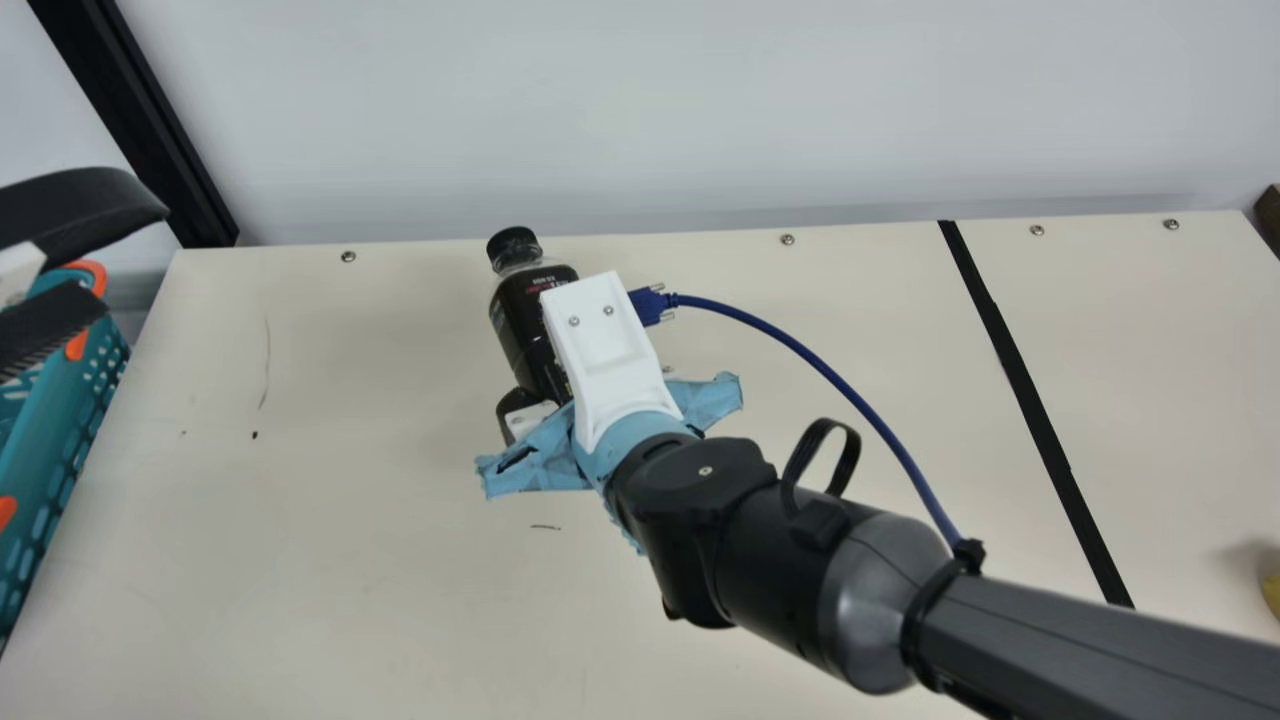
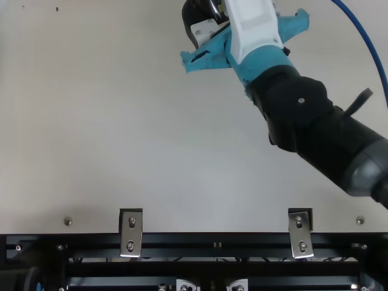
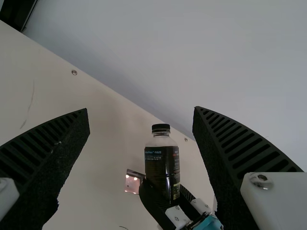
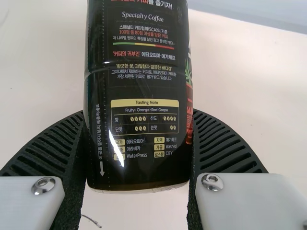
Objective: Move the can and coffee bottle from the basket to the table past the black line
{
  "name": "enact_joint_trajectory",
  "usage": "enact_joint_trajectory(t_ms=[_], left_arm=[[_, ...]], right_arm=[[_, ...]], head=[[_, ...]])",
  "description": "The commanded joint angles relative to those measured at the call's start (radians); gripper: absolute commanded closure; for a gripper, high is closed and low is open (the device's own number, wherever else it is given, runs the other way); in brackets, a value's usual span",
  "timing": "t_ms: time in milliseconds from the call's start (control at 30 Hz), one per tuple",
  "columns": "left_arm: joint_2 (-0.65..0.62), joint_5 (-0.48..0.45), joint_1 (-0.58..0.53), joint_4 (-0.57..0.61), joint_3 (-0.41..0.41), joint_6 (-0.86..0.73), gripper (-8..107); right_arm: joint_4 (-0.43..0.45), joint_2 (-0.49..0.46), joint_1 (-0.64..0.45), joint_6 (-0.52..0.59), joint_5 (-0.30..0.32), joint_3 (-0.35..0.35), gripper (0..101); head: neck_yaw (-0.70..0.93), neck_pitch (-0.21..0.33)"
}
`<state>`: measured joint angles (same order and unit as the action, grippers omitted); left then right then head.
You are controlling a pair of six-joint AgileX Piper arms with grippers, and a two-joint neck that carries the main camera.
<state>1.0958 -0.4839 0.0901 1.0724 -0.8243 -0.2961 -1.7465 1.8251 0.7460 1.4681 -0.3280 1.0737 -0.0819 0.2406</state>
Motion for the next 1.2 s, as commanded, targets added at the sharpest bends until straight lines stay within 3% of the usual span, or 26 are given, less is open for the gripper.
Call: enact_joint_trajectory(t_ms=[0,467,667,933,1167], left_arm=[[0.0,0.0,0.0,0.0,0.0,0.0,9],[0.0,0.0,0.0,0.0,0.0,0.0,9],[0.0,0.0,0.0,0.0,0.0,0.0,9],[0.0,0.0,0.0,0.0,0.0,0.0,9],[0.0,0.0,0.0,0.0,0.0,0.0,9]], right_arm=[[0.001,0.008,-0.003,-0.001,0.001,0.003,101],[0.001,0.03,-0.031,0.006,0.008,0.012,101],[0.001,0.018,-0.053,-0.005,-0.018,-0.004,101],[0.001,-0.045,-0.109,-0.016,-0.058,-0.07,101],[0.001,-0.143,-0.178,-0.019,-0.077,-0.167,101]], head=[[-0.001,0.002],[-0.001,0.002],[-0.007,0.001],[-0.07,-0.009],[-0.188,-0.023]])
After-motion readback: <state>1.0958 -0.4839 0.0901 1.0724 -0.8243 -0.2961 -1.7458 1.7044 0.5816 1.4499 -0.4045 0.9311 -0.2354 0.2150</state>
